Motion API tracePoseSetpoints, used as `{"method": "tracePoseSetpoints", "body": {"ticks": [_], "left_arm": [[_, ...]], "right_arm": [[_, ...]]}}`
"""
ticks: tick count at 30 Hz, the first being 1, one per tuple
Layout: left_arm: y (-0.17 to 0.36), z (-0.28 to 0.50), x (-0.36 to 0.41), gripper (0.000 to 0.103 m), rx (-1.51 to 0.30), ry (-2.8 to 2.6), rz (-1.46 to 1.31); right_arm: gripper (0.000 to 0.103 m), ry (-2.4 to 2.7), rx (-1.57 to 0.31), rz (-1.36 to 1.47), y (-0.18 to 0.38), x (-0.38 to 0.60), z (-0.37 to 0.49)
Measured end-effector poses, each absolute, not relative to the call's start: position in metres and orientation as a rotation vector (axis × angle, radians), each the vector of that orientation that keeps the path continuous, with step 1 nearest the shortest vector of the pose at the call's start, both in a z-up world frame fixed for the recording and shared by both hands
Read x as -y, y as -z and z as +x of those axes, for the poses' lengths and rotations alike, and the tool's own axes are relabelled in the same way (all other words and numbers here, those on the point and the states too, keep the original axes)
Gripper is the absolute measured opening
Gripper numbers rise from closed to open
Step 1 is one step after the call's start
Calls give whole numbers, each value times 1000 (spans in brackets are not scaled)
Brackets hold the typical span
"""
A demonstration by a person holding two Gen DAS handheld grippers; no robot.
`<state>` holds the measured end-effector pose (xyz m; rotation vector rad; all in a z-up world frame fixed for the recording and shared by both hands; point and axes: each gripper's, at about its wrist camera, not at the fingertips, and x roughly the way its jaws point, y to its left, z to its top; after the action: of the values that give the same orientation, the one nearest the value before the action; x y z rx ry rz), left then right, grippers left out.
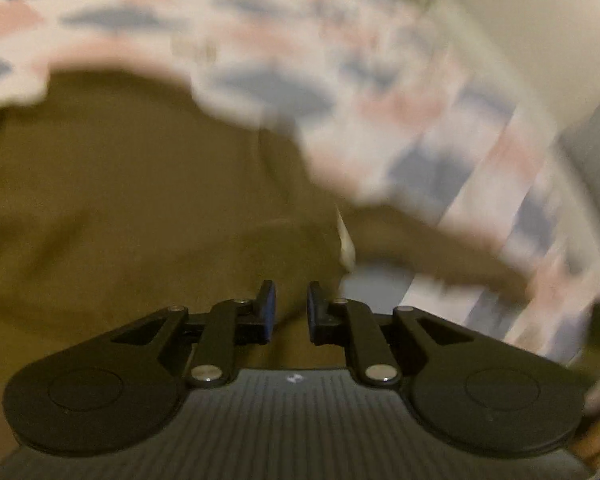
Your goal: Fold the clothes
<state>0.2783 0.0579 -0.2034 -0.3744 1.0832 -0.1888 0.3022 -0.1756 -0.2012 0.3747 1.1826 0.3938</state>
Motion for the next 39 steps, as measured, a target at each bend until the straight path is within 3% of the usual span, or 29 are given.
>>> {"method": "tracePoseSetpoints", "body": {"ticks": [3, 12, 14, 19, 24, 29, 31, 32, 34, 37, 39], "left_arm": [[196, 261, -54, 20, -1092, 140, -341], [171, 240, -125, 23, -1070, -129, -290], [175, 237, -138, 25, -1071, -159, -297], [188, 227, -156, 26, -1089, -171, -340], [201, 223, -169, 26, -1114, -139, -341], [200, 229, -189, 25, -1111, -128, -359], [193, 235, -205, 25, -1095, -146, -381], [190, 240, -214, 26, -1090, -165, -387], [184, 259, -236, 27, -1079, -211, -377], [177, 290, -269, 33, -1050, -266, -370], [175, 312, -290, 37, -1037, -282, -366]], "right_arm": [[34, -447, -1167, 441, 204, 184, 314], [39, -463, -1253, 663, 237, 167, 342], [4, -469, -1214, 665, 239, 163, 343], [2, -657, -866, 384, 172, 147, 333], [5, -561, -893, 421, 186, 160, 343], [31, -426, -976, 490, 213, 173, 357], [29, -371, -1008, 516, 223, 178, 363], [20, -343, -1024, 530, 228, 181, 366], [14, -298, -1048, 548, 236, 184, 370], [14, -300, -1042, 523, 231, 180, 373], [23, -301, -1037, 506, 227, 177, 376]]}}
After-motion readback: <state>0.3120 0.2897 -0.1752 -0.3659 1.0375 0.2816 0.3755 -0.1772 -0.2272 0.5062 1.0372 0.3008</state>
